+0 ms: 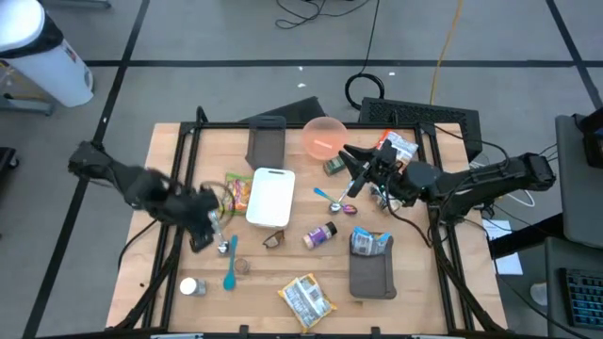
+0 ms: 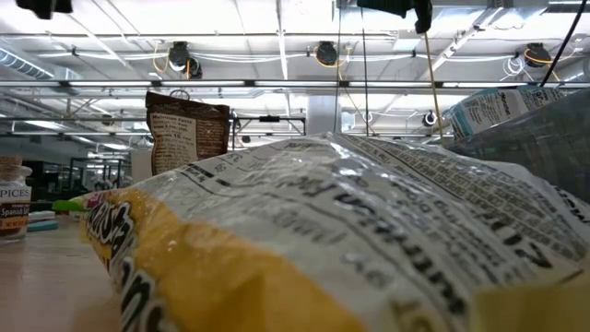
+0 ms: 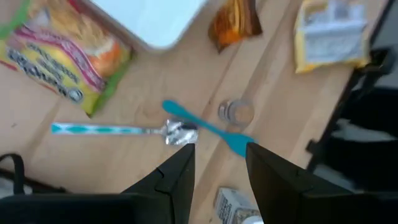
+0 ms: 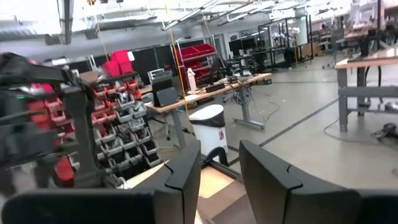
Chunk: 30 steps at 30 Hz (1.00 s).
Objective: Pick & Place Food Item
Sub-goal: Put the left blue pattern spoon into the top black transparent bin
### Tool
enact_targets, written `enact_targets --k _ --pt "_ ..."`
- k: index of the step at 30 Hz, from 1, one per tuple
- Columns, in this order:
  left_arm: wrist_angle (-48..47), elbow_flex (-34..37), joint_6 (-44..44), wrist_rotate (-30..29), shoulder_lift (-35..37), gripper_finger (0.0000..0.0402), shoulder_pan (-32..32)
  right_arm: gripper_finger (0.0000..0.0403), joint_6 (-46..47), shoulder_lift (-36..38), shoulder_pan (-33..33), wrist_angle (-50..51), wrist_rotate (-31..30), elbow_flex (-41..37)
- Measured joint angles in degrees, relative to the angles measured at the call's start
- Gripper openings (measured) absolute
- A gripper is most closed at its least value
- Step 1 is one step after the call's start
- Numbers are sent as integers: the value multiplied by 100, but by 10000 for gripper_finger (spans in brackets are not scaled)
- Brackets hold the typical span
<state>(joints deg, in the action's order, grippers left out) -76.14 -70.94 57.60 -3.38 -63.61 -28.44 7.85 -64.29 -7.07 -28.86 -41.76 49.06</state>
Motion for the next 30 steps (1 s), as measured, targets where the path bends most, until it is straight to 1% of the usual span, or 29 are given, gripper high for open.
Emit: enact_targets --k 3,6,8,11,16,22,26,30 --pt "28 0 537 -433 -487 149 -648 102 -117 -1 0 0 2 0" --pt "151 0 955 -855 -974 149 -1152 102 -148 31 0 1 4 0" --pt "252 0 1221 -1038 -1284 149 -1393 102 -148 95 -11 36 34 0" --pt "402 0 1456 -1127 -1708 150 -1621 102 -146 197 -13 125 342 2" --pt "429 0 1387 -1088 -2357 150 -1750 102 167 338 -18 496 956 1" --pt "448 0 1277 -1029 -2799 150 -1743 102 747 471 -19 1134 1509 1" --pt "461 8 1252 -1062 -3042 150 -1743 102 998 479 -25 1364 1682 0" --pt "631 226 1169 -965 -3136 150 -1745 102 966 479 -50 1394 1787 2"
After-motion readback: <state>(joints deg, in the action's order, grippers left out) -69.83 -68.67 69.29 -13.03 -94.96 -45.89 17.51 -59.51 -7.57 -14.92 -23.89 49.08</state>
